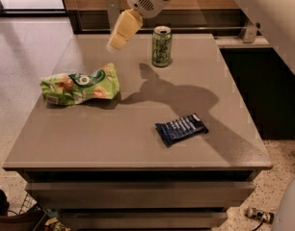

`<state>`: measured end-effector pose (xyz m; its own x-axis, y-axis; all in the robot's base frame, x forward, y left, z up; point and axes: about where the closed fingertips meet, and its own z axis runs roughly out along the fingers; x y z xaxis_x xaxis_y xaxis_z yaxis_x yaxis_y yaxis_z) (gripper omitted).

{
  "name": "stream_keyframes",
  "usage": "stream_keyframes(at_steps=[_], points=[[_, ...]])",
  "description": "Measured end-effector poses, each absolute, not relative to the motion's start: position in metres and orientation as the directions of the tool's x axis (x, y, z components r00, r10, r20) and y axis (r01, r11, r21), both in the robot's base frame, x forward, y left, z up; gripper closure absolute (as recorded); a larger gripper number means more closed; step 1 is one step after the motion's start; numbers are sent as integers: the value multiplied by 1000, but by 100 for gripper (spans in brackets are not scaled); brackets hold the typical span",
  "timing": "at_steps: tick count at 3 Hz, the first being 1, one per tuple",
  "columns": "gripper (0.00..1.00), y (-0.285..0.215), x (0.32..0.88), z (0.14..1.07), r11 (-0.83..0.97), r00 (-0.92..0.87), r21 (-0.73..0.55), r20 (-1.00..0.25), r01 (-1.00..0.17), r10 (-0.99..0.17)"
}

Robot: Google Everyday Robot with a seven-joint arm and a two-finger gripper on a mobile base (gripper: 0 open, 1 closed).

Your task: Pick green rice chip bag

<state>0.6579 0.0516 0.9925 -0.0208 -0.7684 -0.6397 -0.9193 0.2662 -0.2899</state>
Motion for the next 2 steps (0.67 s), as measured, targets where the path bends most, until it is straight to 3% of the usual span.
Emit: stream_keyframes(at_steps=[2], points=[[0,89,668,953,197,-11,-229,-625,-953,-781]])
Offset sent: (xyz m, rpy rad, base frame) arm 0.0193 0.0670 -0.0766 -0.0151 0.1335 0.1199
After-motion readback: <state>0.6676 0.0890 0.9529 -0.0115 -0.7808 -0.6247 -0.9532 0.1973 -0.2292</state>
